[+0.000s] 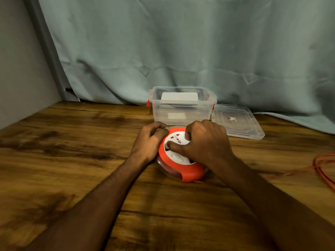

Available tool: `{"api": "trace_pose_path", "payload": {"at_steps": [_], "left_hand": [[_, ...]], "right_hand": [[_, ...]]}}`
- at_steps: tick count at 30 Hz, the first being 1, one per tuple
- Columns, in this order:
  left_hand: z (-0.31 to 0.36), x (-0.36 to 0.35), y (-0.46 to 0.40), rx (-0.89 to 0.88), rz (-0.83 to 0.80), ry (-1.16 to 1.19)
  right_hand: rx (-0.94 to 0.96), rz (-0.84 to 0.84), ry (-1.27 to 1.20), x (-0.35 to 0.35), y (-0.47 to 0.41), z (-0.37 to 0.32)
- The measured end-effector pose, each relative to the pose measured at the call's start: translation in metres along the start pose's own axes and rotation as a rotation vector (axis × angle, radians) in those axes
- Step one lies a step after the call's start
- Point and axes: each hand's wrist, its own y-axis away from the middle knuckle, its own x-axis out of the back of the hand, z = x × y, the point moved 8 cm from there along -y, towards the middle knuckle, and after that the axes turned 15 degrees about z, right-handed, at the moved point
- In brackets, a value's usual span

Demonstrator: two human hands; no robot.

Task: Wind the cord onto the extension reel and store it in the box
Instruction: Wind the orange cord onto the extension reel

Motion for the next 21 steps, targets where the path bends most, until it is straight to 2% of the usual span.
{"api": "trace_pose_path", "payload": {"at_steps": [5,11,14,16,19,21], "left_hand": [[-0.001,-0.001,0.005,0.015,-0.004,-0.031],[-0.001,0.0,0.008,-0.001,0.004,-0.03],[0.0,0.0,0.008,0.002,-0.003,-0.014],[0.001,0.0,0.008,-0.001,-0.009,-0.008],[0.003,0.003,0.007,-0.041,-0.005,0.024],[0.004,0.004,0.007,-0.042,0.002,0.057]], "right_hand": [[-0.102,0.008,-0.008,0.006,0.002,0.008],[-0.135,-0.105,-0.023,0.005,0.002,0.011],[-0.025,-0.075,-0.015,0.011,0.001,-0.001],[0.097,-0.061,-0.104,0.012,0.0,-0.012],[0.175,-0.161,-0.327,0.007,0.005,-0.017],[0.212,-0.225,-0.347,0.007,0.006,-0.014]]}}
